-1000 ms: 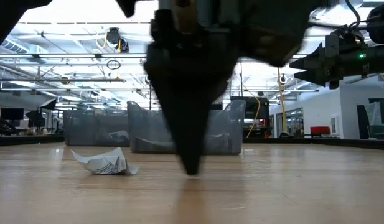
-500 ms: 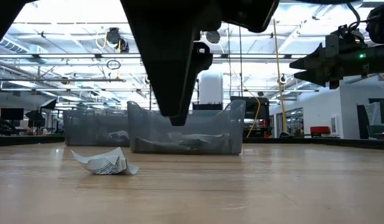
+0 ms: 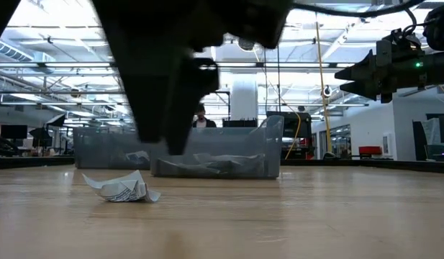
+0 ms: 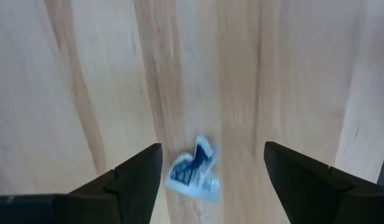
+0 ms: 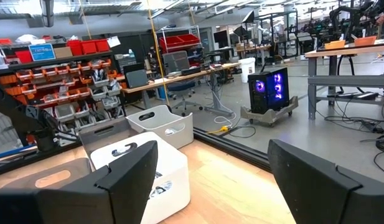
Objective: Pick & Place First Aid Supplies
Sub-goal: Put the blue alcohol pad into the left black bin
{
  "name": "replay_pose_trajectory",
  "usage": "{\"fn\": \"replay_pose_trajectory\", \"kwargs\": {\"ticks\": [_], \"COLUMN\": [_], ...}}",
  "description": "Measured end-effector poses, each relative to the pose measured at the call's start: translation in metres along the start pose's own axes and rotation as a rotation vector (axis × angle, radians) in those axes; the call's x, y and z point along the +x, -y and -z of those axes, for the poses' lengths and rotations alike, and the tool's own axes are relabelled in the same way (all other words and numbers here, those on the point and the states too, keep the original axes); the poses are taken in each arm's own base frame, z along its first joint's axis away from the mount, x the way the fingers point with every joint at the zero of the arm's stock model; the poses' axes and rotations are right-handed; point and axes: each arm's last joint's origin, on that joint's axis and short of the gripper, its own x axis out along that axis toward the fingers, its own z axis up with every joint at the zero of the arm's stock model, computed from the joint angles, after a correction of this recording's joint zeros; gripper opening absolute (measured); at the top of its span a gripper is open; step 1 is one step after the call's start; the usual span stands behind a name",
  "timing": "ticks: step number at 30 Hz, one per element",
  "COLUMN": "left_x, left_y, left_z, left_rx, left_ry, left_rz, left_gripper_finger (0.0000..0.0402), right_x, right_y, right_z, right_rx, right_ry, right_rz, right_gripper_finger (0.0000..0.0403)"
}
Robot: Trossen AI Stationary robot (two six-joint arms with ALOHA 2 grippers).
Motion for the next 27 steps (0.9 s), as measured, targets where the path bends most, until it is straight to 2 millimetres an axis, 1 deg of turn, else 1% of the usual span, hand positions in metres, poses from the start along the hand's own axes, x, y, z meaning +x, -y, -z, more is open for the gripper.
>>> {"fn": "replay_pose_trajectory", "kwargs": {"ticks": [3, 6, 9, 15, 19, 24, 27], "left_x": [0.0, -0.008, -0.011, -0.01, 0.0, 0.009, 0.018], "left_y": [-0.003, -0.005, -0.008, -0.007, -0.003, 0.001, 0.001], "left_z": [0.01, 0.019, 0.026, 0.03, 0.028, 0.028, 0.027], "left_rx": [-0.011, 0.007, 0.01, 0.026, 0.105, 0.165, 0.202], "left_ry": [0.009, 0.061, 0.086, 0.076, 0.069, 0.054, 0.039], "left_rz": [0.008, 0.03, 0.039, 0.043, 0.031, 0.014, 0.0], "left_gripper_finger": [0.0279, 0.0275, 0.0274, 0.0274, 0.0274, 0.0274, 0.0274], "right_x": [0.0, 0.0, 0.0, 0.0, 0.0, 0.0, 0.0], "right_y": [0.0, 0.0, 0.0, 0.0, 0.0, 0.0, 0.0], "right_z": [0.0, 0.0, 0.0, 0.0, 0.0, 0.0, 0.0], "right_rx": [0.0, 0.0, 0.0, 0.0, 0.0, 0.0, 0.0], "right_ry": [-0.002, -0.001, 0.0, 0.0, 0.0, 0.0, -0.001], "right_rz": [0.0, 0.0, 0.0, 0.0, 0.0, 0.0, 0.001], "right_gripper_finger": [0.0297, 0.0297, 0.0297, 0.0297, 0.0297, 0.0297, 0.0297]}}
